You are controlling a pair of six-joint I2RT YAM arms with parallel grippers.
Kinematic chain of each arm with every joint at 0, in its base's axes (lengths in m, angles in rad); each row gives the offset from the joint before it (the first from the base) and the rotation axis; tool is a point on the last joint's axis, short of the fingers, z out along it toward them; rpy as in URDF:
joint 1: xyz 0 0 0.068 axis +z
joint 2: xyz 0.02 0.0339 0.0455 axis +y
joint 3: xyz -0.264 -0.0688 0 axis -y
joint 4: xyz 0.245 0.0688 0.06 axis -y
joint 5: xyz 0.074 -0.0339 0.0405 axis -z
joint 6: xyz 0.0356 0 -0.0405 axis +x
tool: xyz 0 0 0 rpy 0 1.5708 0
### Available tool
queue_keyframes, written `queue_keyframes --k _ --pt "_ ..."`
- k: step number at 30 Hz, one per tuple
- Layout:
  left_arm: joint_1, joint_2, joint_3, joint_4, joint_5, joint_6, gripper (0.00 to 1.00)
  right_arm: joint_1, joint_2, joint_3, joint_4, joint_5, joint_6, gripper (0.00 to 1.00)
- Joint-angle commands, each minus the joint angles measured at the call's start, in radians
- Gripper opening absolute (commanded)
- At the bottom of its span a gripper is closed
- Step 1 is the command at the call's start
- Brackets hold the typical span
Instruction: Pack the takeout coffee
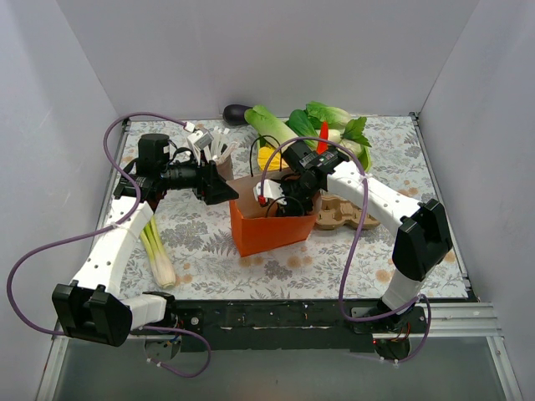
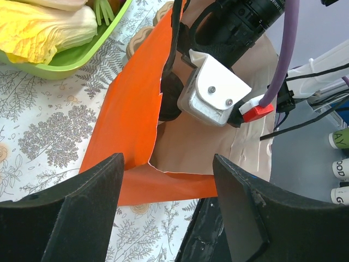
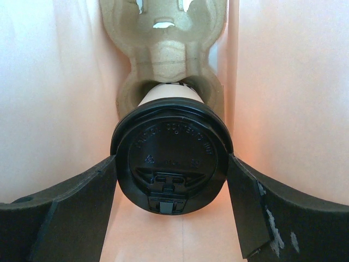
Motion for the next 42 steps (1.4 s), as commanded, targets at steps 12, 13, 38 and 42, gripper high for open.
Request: queue_keyframes --k 12,13,38,42 --pt "0.004 -0.016 -0.001 -0.01 0.023 0.006 0.66 -0.027 -0.025 -0.014 0.034 -0.111 -0.021 0.01" --pt "0.004 -0.016 -0.001 -0.009 0.023 0.008 0.66 -0.03 -0.029 -0.017 0.037 -0.126 -0.023 0.01" --pt "0.004 -0.018 0.013 -0.027 0.024 0.019 0.66 -0.056 -0.029 -0.047 0.046 -0.147 -0.043 0.01" --pt "0.004 -0.018 0.01 -0.029 0.026 0.022 0.66 -0.056 -0.031 -0.046 0.049 -0.142 -0.041 0.01"
